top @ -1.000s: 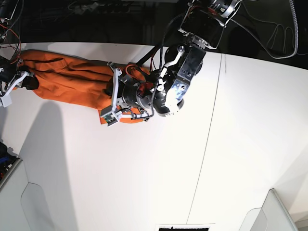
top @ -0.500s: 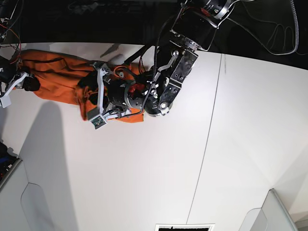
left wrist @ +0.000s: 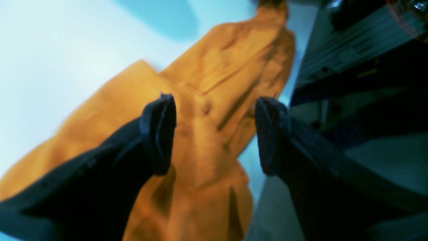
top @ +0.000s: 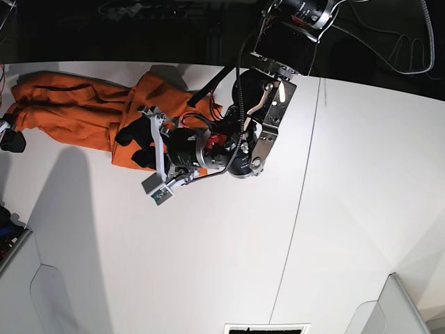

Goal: Layout the t-shirt on the table in an organized manner, then fold the t-shirt properly
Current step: 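Lay the folded end down and withdraw the left gripper, then fold the strip end with the right gripper onto the folded bundle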

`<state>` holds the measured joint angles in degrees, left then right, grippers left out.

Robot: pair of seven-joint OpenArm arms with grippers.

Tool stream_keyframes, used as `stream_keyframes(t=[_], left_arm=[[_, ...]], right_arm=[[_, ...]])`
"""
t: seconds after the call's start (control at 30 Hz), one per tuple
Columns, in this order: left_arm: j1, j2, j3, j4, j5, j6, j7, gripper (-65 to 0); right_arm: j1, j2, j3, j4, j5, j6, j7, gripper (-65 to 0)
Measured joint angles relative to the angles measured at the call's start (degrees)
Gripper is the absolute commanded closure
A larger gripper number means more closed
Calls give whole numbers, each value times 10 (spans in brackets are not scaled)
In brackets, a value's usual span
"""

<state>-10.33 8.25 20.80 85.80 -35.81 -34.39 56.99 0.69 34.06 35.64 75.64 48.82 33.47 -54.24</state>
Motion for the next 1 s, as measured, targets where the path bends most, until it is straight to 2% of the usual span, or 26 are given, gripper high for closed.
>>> stream_keyframes(t=[0.07, 0.13, 0.43, 0.57, 0.8, 0.87, 0.97, 1.0], left_arm=[[0, 0, -19, 0, -2, -4, 0, -395], [0, -14, -34, 0, -12, -5, 0, -395], [2, -84, -79, 0, -44, -6, 24, -395], [2, -116, -98, 0, -69, -6, 30, -395], [3, -157, -144, 0, -75, -8, 32, -395], [9, -175, -147, 0, -75, -9, 31, -395], [32, -197, -148, 0, -64, -8, 30, -395], [42, -202, -148, 0, -61, -9, 32, -395]], right_arm=[[1, 11, 4, 0, -7, 0, 2, -318], [-2, 16, 4, 0, -18, 0, -3, -361], [-58, 12, -2, -13, -19, 0, -5, -363], [-58, 7, -19, -45, -22, 0, 3, -362], [-56, 10, -50, -78, 0, 0, 25, -357], [-56, 10, -57, -78, 5, 0, 26, -268], [-56, 7, -59, -79, 21, 0, 26, -38], [-56, 7, -59, -79, 22, 1, 25, 0]])
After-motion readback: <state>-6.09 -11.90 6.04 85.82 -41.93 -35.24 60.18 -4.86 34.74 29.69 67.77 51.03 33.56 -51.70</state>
